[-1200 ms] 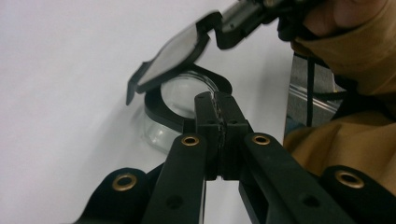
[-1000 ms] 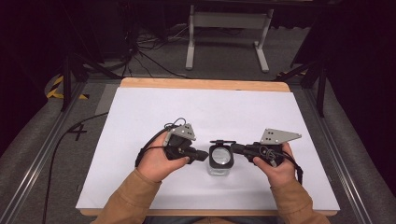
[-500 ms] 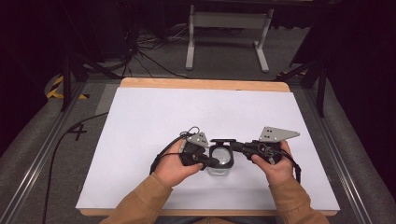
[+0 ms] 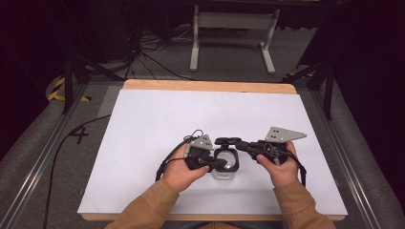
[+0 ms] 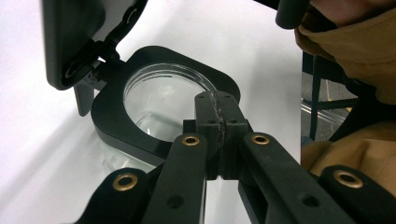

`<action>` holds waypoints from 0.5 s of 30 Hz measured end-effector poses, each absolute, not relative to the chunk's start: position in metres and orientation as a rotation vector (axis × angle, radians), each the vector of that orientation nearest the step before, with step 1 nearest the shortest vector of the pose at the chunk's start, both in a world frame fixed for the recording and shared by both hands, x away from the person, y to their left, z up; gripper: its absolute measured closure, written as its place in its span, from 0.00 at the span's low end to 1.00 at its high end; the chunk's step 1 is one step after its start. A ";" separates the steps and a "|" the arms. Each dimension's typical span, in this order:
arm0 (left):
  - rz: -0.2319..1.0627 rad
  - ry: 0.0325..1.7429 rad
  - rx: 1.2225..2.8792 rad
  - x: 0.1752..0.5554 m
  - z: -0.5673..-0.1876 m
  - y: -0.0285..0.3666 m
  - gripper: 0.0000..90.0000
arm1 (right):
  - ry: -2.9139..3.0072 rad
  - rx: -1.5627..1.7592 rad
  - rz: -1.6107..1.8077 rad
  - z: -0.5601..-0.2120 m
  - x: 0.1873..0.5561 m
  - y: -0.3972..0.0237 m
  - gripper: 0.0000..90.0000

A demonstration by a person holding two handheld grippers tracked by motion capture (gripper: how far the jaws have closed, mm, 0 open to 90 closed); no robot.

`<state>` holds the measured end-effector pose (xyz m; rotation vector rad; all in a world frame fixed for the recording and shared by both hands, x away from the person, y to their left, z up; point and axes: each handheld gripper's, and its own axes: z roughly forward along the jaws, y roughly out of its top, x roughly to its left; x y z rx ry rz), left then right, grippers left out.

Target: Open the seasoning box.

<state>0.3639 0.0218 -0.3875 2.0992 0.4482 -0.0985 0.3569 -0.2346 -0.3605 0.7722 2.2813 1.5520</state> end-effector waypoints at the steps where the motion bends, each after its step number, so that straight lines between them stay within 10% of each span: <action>1: -0.098 0.448 2.099 0.364 -0.387 0.022 1.00 | 2.269 0.767 1.539 -0.361 0.358 -0.235 1.00; 15: -0.098 0.486 2.060 0.362 -0.391 0.026 1.00 | 2.208 0.788 1.537 -0.366 0.376 -0.234 1.00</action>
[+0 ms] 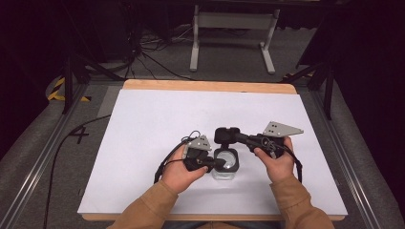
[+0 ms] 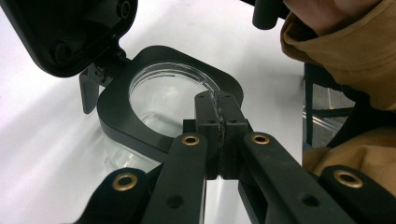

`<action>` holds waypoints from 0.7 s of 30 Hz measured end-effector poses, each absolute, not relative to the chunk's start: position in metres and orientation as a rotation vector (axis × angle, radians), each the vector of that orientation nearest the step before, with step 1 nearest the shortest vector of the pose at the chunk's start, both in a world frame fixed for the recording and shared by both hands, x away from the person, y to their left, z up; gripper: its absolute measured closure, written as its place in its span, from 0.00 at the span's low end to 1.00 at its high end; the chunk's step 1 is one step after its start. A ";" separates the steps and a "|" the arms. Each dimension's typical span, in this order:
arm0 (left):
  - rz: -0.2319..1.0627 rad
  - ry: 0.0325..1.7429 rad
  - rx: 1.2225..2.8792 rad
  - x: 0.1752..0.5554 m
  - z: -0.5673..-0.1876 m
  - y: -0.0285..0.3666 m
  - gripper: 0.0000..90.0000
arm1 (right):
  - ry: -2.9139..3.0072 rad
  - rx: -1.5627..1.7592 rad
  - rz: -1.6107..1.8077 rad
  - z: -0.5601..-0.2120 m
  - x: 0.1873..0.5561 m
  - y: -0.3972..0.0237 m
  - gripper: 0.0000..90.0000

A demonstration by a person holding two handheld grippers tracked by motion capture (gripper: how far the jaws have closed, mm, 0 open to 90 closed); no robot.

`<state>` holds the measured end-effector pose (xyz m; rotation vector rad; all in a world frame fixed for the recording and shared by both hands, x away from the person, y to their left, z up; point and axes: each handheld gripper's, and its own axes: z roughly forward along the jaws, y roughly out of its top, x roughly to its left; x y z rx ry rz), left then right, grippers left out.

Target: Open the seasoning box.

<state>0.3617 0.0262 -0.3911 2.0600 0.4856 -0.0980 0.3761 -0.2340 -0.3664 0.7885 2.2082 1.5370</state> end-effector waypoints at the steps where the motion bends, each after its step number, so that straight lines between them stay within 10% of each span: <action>1: -0.098 0.486 2.059 0.362 -0.391 0.026 1.00 | 2.204 0.792 1.536 -0.367 0.377 -0.234 1.00; 21: -0.044 0.511 2.031 0.357 -0.372 0.043 0.96 | 2.177 0.805 1.541 -0.360 0.374 -0.240 0.98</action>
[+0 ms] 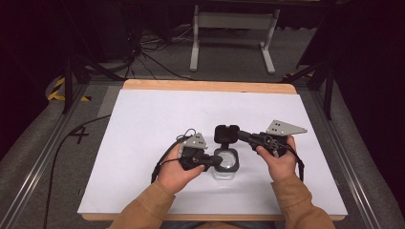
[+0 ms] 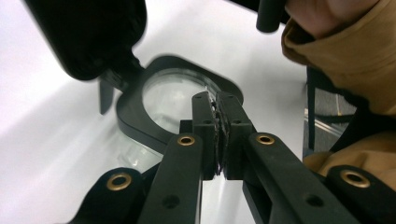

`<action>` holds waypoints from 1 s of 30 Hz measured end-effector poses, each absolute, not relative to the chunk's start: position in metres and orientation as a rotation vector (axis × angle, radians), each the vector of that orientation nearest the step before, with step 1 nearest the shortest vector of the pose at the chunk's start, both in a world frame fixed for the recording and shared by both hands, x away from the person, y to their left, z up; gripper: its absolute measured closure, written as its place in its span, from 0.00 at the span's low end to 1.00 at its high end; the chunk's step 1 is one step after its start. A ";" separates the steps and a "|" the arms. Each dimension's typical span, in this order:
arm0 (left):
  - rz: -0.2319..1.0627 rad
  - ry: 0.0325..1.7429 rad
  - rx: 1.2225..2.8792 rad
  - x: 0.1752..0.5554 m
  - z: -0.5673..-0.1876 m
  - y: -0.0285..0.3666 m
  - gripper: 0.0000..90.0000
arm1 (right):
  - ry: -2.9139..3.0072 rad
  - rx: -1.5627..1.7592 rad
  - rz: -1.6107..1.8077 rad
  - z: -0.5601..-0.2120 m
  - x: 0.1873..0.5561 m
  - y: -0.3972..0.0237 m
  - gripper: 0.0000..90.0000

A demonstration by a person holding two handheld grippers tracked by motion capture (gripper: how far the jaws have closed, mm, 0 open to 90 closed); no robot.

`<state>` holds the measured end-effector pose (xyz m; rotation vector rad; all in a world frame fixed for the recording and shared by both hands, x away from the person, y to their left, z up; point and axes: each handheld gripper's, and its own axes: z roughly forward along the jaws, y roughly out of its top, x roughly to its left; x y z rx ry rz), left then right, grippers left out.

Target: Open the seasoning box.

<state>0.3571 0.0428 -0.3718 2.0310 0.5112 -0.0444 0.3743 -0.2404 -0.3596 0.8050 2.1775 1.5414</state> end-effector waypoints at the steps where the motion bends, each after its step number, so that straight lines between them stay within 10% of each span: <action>1: -0.022 0.518 2.022 0.357 -0.367 0.047 0.95 | 2.177 0.808 1.538 -0.358 0.373 -0.242 0.97; 30: 0.114 0.907 2.025 0.407 -0.378 0.145 0.76 | 2.105 1.174 1.190 -0.362 0.384 -0.334 0.75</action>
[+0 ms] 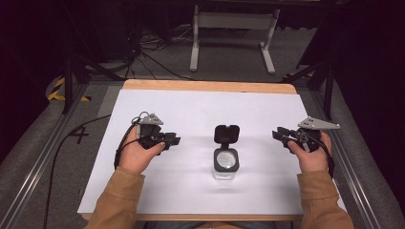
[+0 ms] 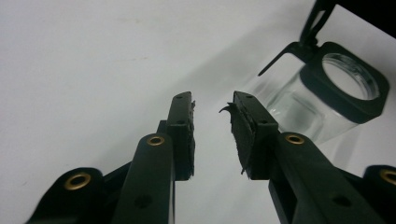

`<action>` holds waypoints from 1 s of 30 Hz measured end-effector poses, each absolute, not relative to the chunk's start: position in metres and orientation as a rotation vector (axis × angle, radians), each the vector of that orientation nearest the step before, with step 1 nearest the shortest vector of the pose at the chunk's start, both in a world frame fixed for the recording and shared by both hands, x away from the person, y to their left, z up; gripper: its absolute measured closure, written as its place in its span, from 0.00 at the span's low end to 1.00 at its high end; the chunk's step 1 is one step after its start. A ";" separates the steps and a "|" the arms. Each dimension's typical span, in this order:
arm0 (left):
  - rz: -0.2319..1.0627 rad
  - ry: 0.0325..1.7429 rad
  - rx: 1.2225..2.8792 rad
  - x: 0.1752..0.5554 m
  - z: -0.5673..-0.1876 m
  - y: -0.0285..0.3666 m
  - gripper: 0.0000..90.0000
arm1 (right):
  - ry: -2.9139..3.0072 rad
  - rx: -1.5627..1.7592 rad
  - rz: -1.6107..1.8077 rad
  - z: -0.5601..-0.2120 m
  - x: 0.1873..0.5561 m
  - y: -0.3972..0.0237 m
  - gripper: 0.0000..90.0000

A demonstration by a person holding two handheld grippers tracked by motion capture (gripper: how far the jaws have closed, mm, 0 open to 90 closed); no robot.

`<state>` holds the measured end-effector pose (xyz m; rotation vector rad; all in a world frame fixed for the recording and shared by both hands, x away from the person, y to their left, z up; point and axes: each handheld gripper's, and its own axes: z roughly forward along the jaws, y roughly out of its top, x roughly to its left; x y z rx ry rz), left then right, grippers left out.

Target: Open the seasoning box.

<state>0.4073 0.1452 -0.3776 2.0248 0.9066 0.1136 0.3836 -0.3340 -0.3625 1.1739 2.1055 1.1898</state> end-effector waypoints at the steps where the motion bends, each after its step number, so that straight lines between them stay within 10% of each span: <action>1: 0.119 0.909 2.027 0.410 -0.381 0.146 0.75 | 2.107 1.186 1.181 -0.365 0.385 -0.336 0.74; 30: 0.145 0.868 2.109 0.432 -0.434 0.149 0.66 | 2.232 1.303 0.979 -0.426 0.411 -0.349 0.58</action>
